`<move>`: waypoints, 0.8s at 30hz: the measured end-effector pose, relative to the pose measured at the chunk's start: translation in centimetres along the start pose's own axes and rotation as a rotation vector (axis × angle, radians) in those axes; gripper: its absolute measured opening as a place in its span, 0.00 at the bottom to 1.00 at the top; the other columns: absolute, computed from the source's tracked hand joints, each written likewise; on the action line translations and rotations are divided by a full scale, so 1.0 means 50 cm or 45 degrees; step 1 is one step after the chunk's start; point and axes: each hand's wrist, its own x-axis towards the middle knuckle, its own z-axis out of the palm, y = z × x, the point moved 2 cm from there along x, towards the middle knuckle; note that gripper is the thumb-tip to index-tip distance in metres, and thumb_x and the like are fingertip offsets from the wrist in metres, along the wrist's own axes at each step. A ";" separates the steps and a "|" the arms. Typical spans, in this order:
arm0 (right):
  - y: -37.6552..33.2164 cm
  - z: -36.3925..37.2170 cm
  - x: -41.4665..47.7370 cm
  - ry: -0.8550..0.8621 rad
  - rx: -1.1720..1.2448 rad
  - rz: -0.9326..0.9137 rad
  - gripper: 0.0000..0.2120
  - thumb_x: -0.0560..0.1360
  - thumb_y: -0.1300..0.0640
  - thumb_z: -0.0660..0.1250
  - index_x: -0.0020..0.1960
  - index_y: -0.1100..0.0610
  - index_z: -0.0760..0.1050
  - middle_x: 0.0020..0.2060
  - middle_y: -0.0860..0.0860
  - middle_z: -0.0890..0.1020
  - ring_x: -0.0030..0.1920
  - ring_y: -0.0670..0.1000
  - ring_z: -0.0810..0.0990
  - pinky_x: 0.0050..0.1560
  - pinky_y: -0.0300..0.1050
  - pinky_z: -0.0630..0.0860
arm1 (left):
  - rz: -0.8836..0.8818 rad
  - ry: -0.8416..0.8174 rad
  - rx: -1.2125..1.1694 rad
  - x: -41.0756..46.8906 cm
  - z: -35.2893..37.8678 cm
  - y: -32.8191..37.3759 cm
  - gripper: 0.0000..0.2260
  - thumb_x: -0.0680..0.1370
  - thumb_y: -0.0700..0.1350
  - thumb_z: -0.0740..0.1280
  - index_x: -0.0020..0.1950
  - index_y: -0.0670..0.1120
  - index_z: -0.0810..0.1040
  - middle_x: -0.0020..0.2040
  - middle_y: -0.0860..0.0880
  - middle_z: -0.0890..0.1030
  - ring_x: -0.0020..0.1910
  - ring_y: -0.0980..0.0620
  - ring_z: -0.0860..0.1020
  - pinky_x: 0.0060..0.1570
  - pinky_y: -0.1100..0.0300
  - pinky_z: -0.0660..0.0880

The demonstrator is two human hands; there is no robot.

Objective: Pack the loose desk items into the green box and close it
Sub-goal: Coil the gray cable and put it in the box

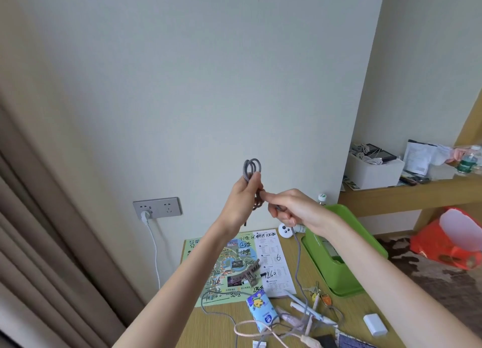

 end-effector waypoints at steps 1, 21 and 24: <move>0.002 -0.006 0.000 -0.014 0.023 -0.008 0.22 0.74 0.41 0.68 0.32 0.57 0.73 0.23 0.50 0.64 0.23 0.48 0.60 0.27 0.41 0.57 | -0.043 0.016 -0.107 0.002 -0.008 0.005 0.14 0.84 0.49 0.57 0.41 0.44 0.70 0.34 0.51 0.74 0.30 0.58 0.74 0.40 0.61 0.72; -0.021 -0.120 -0.021 -0.079 0.478 -0.338 0.09 0.72 0.55 0.68 0.39 0.60 0.77 0.25 0.48 0.67 0.21 0.43 0.60 0.23 0.35 0.54 | -0.122 0.147 0.060 0.021 -0.095 -0.001 0.12 0.84 0.49 0.55 0.44 0.45 0.66 0.36 0.50 0.67 0.30 0.55 0.64 0.30 0.65 0.64; -0.053 -0.116 -0.015 -0.014 0.297 -0.417 0.10 0.75 0.53 0.66 0.41 0.59 0.81 0.26 0.48 0.68 0.23 0.43 0.60 0.23 0.32 0.58 | -0.123 -0.001 0.220 0.013 -0.063 0.000 0.12 0.84 0.51 0.55 0.44 0.47 0.66 0.37 0.52 0.67 0.33 0.55 0.64 0.34 0.62 0.64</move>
